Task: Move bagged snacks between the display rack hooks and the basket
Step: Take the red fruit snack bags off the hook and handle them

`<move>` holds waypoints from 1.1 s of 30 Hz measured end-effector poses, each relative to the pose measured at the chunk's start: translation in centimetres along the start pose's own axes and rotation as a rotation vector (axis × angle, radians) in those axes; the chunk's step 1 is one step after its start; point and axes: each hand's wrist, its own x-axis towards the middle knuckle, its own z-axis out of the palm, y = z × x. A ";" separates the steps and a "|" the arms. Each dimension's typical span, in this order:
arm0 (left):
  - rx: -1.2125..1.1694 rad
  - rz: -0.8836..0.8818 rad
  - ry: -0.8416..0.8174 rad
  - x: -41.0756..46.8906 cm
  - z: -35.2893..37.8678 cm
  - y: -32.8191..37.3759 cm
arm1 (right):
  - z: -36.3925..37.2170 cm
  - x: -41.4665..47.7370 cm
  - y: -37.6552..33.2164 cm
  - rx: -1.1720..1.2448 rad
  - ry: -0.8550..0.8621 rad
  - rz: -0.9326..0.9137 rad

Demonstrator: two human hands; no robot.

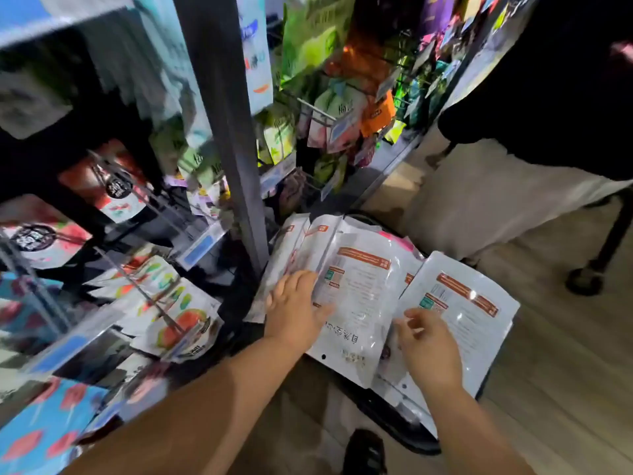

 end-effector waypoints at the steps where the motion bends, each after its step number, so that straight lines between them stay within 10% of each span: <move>1: -0.036 0.028 0.010 0.4 0.6 0.0 | 0.3 0.4 0.3 0.008 -0.008 0.006; 21: -0.189 0.365 -0.089 2.2 6.6 -3.8 | 6.8 2.8 4.8 0.311 0.027 -0.190; 33: -0.163 0.958 0.330 3.9 10.7 -8.8 | 8.6 3.0 7.0 0.104 0.283 -0.558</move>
